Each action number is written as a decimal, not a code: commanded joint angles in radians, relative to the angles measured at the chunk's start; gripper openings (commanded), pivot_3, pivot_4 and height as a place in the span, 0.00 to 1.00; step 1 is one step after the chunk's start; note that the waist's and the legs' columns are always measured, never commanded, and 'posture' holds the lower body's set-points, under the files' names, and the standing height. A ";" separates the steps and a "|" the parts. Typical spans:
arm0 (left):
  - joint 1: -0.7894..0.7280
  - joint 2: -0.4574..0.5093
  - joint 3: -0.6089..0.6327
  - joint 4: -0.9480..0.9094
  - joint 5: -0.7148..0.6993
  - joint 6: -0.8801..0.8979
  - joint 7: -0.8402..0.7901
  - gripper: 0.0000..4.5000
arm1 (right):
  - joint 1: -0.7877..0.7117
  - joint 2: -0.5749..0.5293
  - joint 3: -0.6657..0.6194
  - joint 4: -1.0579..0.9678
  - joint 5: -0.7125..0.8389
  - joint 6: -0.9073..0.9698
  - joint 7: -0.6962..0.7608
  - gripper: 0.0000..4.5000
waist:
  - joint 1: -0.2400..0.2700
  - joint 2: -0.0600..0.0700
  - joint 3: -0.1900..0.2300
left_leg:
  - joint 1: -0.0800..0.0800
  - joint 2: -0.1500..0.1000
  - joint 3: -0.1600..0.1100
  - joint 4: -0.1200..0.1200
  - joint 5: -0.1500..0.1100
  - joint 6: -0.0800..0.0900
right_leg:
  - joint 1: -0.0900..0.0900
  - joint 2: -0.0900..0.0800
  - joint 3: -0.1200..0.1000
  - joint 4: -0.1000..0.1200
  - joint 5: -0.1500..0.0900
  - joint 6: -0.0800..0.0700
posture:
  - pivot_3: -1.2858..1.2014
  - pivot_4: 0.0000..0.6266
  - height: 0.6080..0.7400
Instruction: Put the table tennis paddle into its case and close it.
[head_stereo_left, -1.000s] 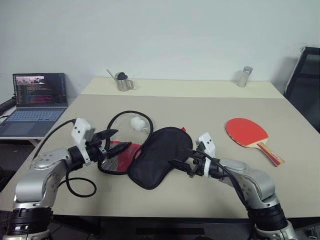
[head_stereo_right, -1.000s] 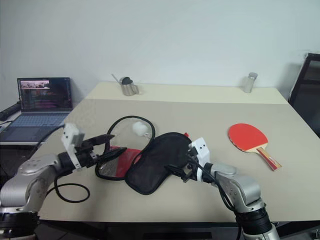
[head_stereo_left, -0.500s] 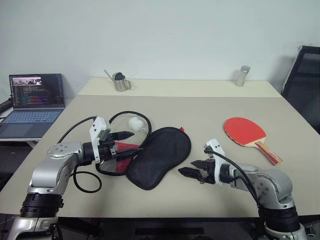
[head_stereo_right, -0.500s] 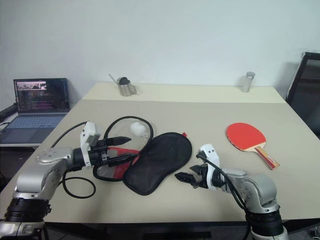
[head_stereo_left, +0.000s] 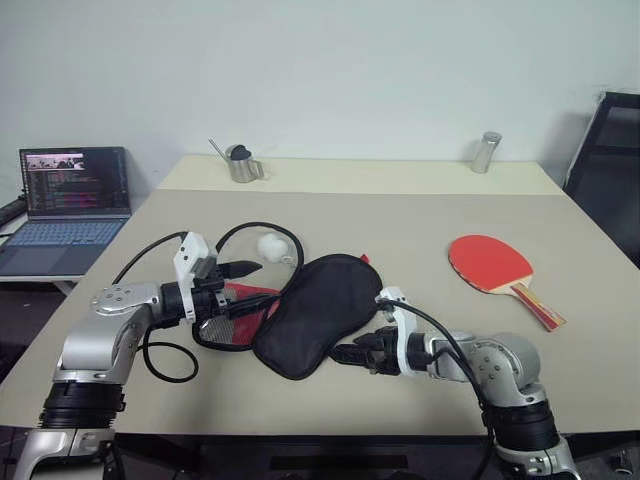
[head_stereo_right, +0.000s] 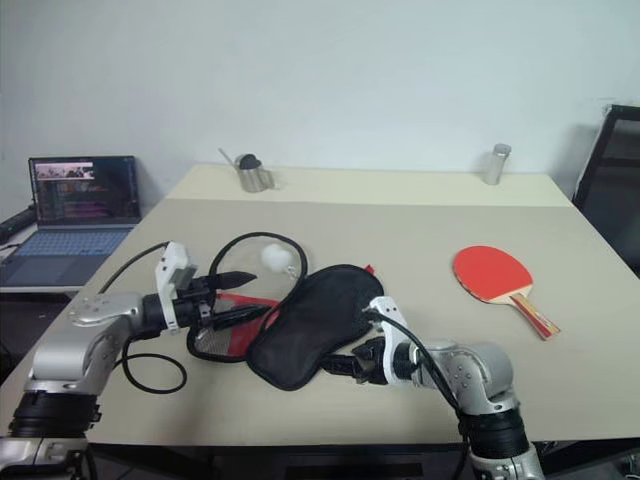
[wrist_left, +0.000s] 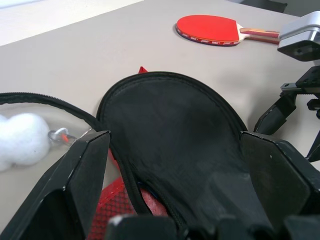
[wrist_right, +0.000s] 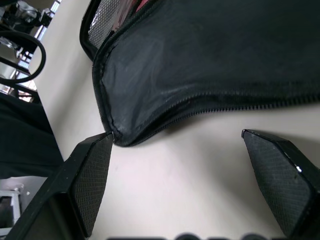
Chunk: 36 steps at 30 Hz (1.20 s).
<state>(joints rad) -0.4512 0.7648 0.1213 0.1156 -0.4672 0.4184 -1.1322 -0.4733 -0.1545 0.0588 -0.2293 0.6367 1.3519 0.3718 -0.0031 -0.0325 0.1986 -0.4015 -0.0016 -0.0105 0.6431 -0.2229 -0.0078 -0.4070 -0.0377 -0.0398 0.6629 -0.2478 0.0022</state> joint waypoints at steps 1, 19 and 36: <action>-0.021 0.021 0.033 -0.015 -0.006 -0.017 0.000 1.00 | -0.025 0.004 0.027 0.053 -0.035 -0.052 -0.002 1.00 | -0.003 0.000 0.000 | 0.000 0.000 0.000 0.000 0.000 0.000 | 0.000 0.000 0.000 0.000 0.000 0.000 | 0.52 0.24 1.00; -0.017 0.026 0.040 -0.001 -0.002 -0.030 0.003 1.00 | -0.156 0.157 0.042 0.235 -0.115 -0.206 -0.034 0.86 | -0.014 -0.001 -0.001 | -0.001 0.005 0.002 -0.001 0.000 0.000 | -0.002 0.005 0.000 0.000 0.001 -0.001 | 0.52 0.24 1.00; -0.016 0.014 0.034 -0.077 -0.040 0.028 0.016 1.00 | -0.261 0.021 -0.091 0.362 -0.115 -0.215 0.000 0.00 | -0.014 -0.001 -0.001 | -0.001 0.005 0.003 -0.002 0.000 0.000 | -0.003 0.005 0.001 0.000 0.001 -0.001 | 0.52 0.24 1.00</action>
<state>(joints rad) -0.4518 0.7698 0.1266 0.0782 -0.4898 0.4490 -1.1213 -0.7025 -0.1205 -0.0041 0.1346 0.5242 1.1659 0.3589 -0.0173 -0.0337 0.1979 -0.4022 0.0038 -0.0078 0.6412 -0.2229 -0.0078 -0.4096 -0.0330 -0.0386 0.6625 -0.2470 0.0008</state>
